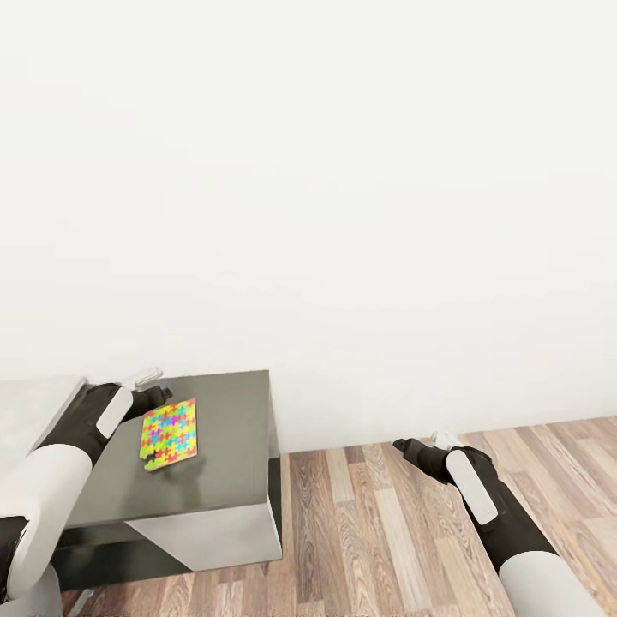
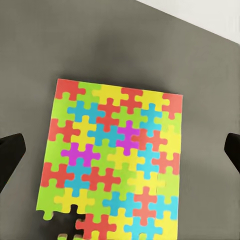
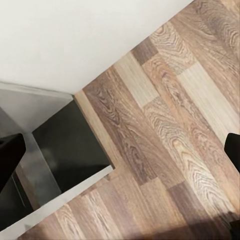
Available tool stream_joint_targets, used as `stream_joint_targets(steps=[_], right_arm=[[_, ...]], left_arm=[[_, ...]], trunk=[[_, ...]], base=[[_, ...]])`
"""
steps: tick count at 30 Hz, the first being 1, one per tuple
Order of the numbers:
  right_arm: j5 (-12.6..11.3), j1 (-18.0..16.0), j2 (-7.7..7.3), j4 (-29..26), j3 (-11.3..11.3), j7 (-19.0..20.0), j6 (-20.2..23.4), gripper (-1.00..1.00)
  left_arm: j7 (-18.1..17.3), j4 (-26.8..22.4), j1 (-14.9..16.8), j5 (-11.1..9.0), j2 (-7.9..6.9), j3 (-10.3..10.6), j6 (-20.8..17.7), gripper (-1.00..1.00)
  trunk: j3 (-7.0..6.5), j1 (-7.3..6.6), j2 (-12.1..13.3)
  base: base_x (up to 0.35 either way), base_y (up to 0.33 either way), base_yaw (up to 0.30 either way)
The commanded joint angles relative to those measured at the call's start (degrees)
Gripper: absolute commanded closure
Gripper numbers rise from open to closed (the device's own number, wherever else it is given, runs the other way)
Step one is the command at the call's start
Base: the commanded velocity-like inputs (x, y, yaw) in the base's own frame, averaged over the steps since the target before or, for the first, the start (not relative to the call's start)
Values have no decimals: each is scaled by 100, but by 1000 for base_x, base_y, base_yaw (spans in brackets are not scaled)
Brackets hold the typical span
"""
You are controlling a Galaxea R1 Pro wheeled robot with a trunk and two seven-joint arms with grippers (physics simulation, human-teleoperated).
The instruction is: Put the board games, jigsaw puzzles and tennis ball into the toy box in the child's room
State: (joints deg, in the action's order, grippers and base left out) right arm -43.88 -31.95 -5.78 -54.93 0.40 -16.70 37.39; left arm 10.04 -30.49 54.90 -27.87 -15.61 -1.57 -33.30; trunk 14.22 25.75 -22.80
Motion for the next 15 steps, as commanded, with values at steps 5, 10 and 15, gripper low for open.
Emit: stream_joint_targets(steps=[5, 10, 15], right_arm=[[-61, -4, -2, -9, 4, -52, 14, -100], [-61, -4, -2, -9, 4, -52, 14, -100], [-62, -4, -2, -9, 4, -52, 14, -100]], left_arm=[[42, -11, 3, -61, 0, -4, -28, -100], [42, -10, 3, -61, -3, -2, -28, -100], [42, -11, 3, -61, -3, -1, -28, -100]], trunk=[[59, 3, -12], [106, 3, -12], [153, 3, -12]], base=[[0, 0, 0], [0, 0, 0], [0, 0, 0]])
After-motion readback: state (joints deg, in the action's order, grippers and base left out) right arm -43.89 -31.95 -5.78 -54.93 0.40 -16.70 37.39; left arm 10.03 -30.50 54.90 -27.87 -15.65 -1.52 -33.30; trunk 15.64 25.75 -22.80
